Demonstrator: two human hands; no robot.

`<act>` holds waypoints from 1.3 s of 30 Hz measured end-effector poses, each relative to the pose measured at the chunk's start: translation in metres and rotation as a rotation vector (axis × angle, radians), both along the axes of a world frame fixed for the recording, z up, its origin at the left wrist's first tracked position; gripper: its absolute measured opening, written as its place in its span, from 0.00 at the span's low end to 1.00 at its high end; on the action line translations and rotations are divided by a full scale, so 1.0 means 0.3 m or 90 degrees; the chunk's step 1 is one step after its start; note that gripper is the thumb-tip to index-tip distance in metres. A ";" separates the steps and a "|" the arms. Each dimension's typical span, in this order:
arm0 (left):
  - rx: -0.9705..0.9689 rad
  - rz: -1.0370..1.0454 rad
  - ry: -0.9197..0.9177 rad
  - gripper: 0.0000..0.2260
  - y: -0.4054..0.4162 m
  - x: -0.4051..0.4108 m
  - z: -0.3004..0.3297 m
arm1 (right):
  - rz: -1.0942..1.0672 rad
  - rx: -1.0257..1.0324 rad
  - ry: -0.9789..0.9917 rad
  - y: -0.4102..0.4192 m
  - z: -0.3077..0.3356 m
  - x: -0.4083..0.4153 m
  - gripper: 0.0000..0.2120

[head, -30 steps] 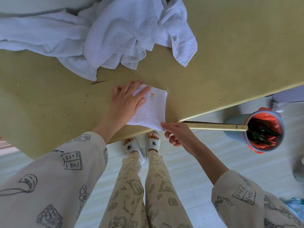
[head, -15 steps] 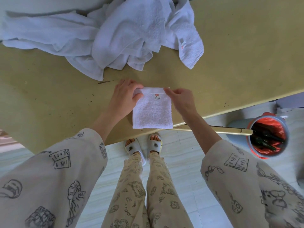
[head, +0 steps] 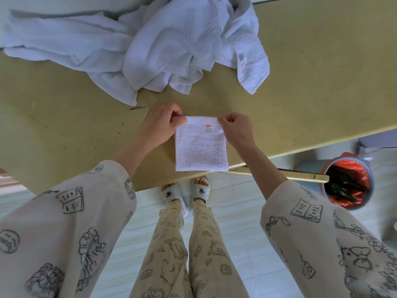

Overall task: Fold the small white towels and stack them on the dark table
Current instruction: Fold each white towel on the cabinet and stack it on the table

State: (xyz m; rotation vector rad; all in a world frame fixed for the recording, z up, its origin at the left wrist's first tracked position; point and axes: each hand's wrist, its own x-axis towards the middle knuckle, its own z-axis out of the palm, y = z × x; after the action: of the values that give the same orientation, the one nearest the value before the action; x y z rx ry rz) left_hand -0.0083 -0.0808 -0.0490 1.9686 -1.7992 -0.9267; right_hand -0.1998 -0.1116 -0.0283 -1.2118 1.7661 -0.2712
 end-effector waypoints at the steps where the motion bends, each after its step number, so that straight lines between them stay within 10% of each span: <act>1: -0.003 -0.005 -0.008 0.06 -0.003 0.001 0.000 | 0.004 0.000 0.009 -0.001 -0.004 0.001 0.07; 7: -0.033 -0.005 -0.018 0.08 0.015 -0.002 -0.006 | 0.020 -0.058 0.060 0.016 -0.011 0.007 0.09; 12: -0.084 0.079 -0.024 0.13 0.076 -0.036 -0.010 | 0.311 -0.528 0.242 0.154 -0.035 0.042 0.15; 19: -0.187 0.201 -0.132 0.10 0.251 -0.140 0.047 | 0.537 -0.477 0.313 0.174 -0.164 0.057 0.22; 24: 0.139 0.485 0.171 0.08 0.331 -0.167 0.114 | 0.547 -0.495 0.328 0.172 -0.182 0.052 0.24; 39: 0.514 0.236 0.438 0.07 0.304 -0.090 0.137 | 0.535 -0.498 0.319 0.173 -0.172 0.054 0.24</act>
State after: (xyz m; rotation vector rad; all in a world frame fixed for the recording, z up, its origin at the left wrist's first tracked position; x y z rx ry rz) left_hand -0.0351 0.0104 -0.0078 1.8807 -0.6848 -2.0656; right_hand -0.1836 -0.0597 -0.0800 -2.6497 1.3781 -0.1566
